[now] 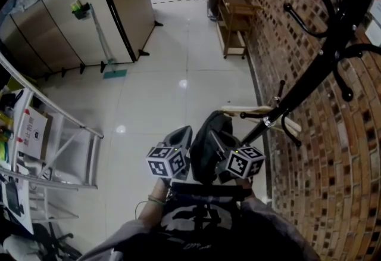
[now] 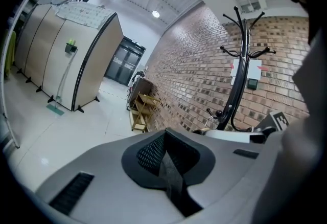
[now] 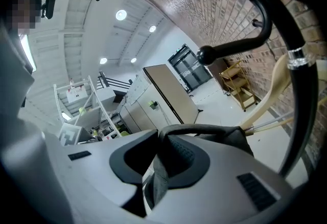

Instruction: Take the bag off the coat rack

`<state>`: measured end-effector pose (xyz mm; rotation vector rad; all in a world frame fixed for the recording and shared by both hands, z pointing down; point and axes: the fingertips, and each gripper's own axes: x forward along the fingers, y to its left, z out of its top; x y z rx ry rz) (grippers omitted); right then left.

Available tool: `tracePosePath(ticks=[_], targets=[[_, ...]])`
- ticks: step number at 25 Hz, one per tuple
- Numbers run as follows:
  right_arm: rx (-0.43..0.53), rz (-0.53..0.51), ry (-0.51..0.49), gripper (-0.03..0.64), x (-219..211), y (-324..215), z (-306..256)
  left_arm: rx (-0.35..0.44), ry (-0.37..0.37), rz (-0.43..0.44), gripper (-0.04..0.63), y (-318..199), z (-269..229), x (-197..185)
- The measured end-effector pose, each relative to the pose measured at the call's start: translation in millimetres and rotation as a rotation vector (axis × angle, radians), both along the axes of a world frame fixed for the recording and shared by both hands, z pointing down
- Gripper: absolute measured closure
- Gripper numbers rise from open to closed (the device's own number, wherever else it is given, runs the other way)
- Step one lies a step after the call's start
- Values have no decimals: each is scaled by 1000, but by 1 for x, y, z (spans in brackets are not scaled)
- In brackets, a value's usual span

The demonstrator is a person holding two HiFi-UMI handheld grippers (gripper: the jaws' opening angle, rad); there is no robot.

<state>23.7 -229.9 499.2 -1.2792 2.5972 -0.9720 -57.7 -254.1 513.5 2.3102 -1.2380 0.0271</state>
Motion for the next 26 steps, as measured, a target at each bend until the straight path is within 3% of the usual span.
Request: tracePosePath(ticks=[8,26], targets=[[0,8,53,584,1,-9,2,-14,-20,-4,588,-3,1,4],[-41,-32,43,584,-12,-5,10,-40,-14,-14,588,-9,6,1]])
